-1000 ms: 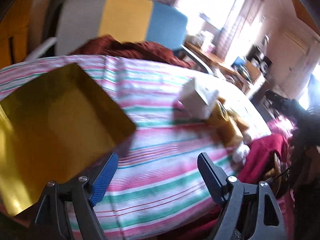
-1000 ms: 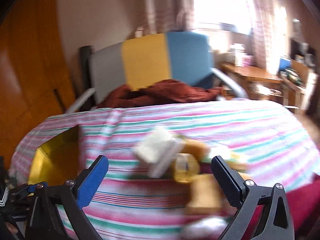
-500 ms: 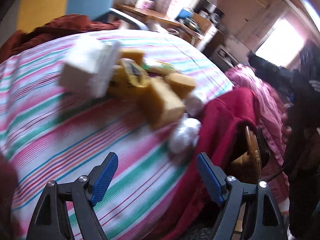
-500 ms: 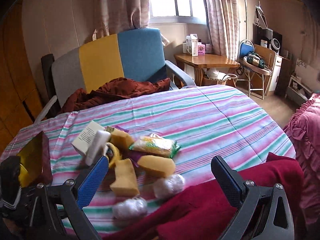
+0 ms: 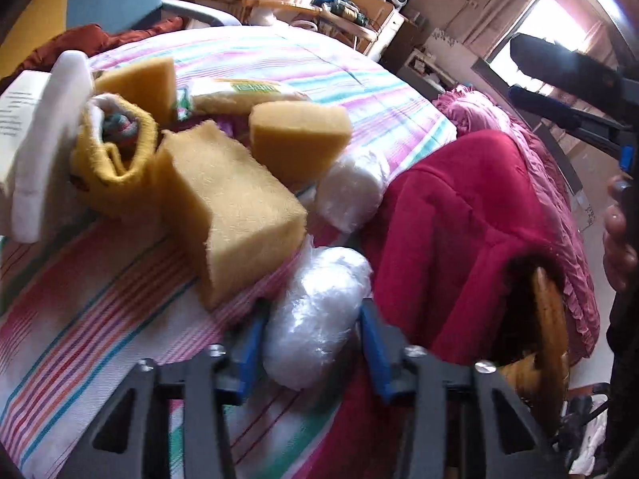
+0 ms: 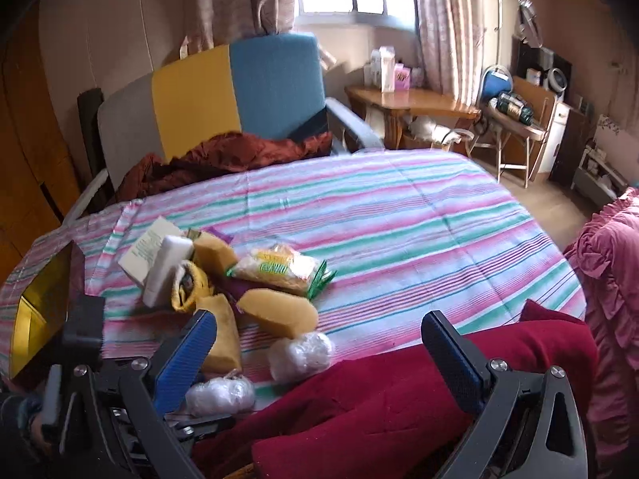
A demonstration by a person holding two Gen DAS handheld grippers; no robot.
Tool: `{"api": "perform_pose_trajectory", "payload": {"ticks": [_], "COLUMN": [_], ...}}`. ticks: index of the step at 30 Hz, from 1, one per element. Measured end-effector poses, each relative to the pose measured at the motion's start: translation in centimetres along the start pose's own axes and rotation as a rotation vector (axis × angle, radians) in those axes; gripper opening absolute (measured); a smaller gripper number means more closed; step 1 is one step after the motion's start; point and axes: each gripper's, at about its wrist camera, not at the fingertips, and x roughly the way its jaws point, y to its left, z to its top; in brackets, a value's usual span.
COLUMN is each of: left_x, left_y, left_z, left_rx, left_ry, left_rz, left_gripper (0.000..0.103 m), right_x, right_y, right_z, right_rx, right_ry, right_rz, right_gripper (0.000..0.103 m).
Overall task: Organize objects
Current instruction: 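Grasp the plastic-wrapped ball with the left tool while the right tool grasps a yellow sponge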
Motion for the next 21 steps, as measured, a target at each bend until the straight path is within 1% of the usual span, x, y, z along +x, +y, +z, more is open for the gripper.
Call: {"api": "perform_pose_trajectory", "payload": {"ticks": [2,4,6,11,17,19,21], "left_x": [-0.4,-1.1,-2.3,-5.1,-7.3,-7.6,-7.8], "left_y": [0.4,1.1,2.0,4.4,5.6,5.2,5.1], "left_z": [-0.2,-0.9,-1.7,-4.0,-5.6,-5.7,-5.5], "left_rx": [-0.001,-0.009,-0.022,-0.066,-0.094,-0.106,-0.116], "left_ry": [-0.003,-0.022,-0.037,-0.068,-0.107,-0.124,-0.135], "left_rz": [0.003,0.016,0.020,0.049,0.076,0.084,0.091], "left_gripper": [0.041,0.040,0.040,0.040,0.040,0.041,0.041], "right_x": [1.0,2.4,3.7,7.2,11.0,12.1,12.8], "right_y": [0.4,1.1,1.7,2.6,3.0,3.3,3.8], "right_z": [0.1,0.2,0.5,1.5,2.7,2.8,2.8], "right_rx": [-0.007,-0.025,-0.033,0.058,0.145,0.143,0.129], "right_ry": [0.044,0.099,0.145,0.261,0.356,0.381,0.405], "right_rz": [0.015,0.031,0.028,0.074,0.061,0.020,0.004], "right_gripper": [0.103,0.103,0.103,0.103,0.103,0.103,0.102]}}
